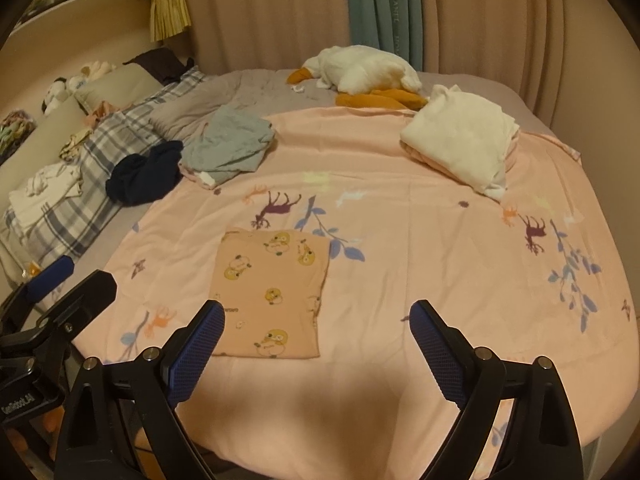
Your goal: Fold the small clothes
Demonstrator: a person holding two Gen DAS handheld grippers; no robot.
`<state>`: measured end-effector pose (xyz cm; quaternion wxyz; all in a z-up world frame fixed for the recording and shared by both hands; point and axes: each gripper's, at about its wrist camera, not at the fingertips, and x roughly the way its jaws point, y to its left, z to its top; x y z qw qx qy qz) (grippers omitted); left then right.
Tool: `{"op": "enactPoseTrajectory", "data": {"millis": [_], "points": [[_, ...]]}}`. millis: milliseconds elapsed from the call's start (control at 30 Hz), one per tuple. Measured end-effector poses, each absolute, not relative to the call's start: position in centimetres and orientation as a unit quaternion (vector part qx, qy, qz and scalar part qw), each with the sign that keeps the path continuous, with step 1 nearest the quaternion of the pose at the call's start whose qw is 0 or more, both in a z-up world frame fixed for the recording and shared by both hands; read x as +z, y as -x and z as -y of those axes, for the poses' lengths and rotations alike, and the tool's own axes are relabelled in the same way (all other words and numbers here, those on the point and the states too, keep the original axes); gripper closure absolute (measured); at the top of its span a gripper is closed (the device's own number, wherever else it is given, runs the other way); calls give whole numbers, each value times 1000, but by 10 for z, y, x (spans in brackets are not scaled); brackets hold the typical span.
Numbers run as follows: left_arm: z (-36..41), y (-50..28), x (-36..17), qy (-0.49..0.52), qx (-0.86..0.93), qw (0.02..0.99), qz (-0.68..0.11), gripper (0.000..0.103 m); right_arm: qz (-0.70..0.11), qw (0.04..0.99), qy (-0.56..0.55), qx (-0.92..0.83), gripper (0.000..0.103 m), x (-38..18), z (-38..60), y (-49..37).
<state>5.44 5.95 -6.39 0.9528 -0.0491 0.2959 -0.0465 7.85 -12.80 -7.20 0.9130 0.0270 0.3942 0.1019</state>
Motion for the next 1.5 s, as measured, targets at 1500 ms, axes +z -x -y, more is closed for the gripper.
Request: {"op": "enactPoseTrajectory", "data": {"millis": [1500], "points": [[-60,-66,-67,38,-42,941,-333,0,-419,900,-45,111,10,-75,130,-86]]}}
